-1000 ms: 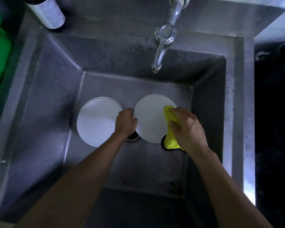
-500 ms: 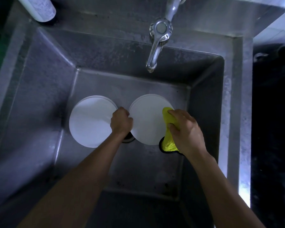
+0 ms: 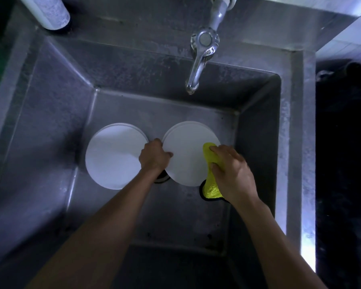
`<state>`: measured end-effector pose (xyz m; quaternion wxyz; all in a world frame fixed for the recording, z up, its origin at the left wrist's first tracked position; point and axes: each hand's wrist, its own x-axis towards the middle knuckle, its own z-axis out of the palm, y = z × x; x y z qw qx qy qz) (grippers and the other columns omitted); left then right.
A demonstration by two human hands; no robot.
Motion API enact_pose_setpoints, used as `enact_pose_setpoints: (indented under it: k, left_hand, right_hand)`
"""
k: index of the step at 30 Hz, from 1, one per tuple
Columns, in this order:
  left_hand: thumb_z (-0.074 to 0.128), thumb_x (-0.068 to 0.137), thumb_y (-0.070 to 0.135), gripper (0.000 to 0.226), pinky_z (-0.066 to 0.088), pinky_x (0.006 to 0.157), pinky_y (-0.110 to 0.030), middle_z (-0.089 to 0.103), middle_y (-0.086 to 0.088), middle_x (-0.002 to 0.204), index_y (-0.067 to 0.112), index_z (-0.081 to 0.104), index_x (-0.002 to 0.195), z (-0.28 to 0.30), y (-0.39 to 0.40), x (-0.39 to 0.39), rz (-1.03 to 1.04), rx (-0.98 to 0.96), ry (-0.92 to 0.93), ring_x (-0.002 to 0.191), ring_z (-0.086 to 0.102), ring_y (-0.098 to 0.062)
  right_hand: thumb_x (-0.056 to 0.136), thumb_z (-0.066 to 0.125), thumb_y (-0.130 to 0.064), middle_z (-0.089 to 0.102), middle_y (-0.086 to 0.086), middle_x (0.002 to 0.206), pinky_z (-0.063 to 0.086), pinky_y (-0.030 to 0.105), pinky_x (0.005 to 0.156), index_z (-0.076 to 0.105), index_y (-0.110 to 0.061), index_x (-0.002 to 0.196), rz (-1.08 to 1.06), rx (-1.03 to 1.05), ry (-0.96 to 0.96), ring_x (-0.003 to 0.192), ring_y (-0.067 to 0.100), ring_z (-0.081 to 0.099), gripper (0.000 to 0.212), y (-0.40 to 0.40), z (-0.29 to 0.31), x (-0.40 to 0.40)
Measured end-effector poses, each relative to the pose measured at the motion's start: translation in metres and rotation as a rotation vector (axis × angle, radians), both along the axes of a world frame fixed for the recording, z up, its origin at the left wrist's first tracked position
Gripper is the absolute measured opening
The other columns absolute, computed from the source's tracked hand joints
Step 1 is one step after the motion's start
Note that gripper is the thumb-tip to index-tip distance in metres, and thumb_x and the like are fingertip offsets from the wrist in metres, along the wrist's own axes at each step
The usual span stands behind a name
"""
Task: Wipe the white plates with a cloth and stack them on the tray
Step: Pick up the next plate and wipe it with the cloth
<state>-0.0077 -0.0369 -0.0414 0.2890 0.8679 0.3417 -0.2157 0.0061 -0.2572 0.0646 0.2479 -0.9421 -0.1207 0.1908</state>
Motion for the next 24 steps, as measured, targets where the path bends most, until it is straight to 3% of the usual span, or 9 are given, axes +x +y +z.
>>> enact_pose_setpoints:
  k: [14, 18, 21, 24]
  left_hand:
    - [0.076, 0.08, 0.028, 0.022, 0.049, 0.07, -0.034, 0.066, 0.0, 0.088, 0.014, 0.062, 0.09, 0.021, 0.028, -0.04, 0.246, -0.206, -0.077, 0.088, 0.064, -0.029]
    - [0.069, 0.084, 0.019, 0.017, 0.062, 0.069, -0.048, 0.065, -0.005, 0.096, 0.012, 0.058, 0.095, 0.038, 0.028, -0.047, 0.39, -0.347, -0.104, 0.088, 0.066, -0.029]
    - [0.066, 0.084, 0.014, 0.02, 0.063, 0.064, -0.049, 0.063, -0.007, 0.106, 0.013, 0.056, 0.101, 0.056, 0.026, -0.049, 0.456, -0.439, -0.102, 0.097, 0.065, -0.034]
    - [0.06, 0.082, 0.008, 0.022, 0.063, 0.061, -0.052, 0.061, -0.005, 0.107, 0.015, 0.053, 0.102, 0.075, 0.02, -0.051, 0.389, -0.458, -0.142, 0.098, 0.063, -0.032]
  right_hand:
    - [0.093, 0.06, -0.015, 0.054, -0.003, 0.14, 0.054, 0.048, 0.089, 0.053, -0.027, 0.14, -0.036, -0.034, 0.04, 0.12, 0.03, 0.054, 0.049, -0.005, 0.014, -0.011]
    - [0.093, 0.06, -0.014, 0.054, -0.003, 0.139, 0.055, 0.049, 0.086, 0.054, -0.026, 0.138, -0.04, -0.048, 0.051, 0.118, 0.032, 0.055, 0.047, -0.004, 0.021, -0.019]
    - [0.092, 0.06, -0.015, 0.054, -0.003, 0.139, 0.055, 0.052, 0.085, 0.055, -0.026, 0.137, -0.035, -0.057, 0.049, 0.116, 0.034, 0.055, 0.047, -0.002, 0.028, -0.026]
    - [0.093, 0.06, -0.017, 0.052, -0.005, 0.142, 0.053, 0.051, 0.088, 0.054, -0.027, 0.138, -0.034, -0.067, 0.043, 0.119, 0.033, 0.053, 0.047, 0.002, 0.036, -0.032]
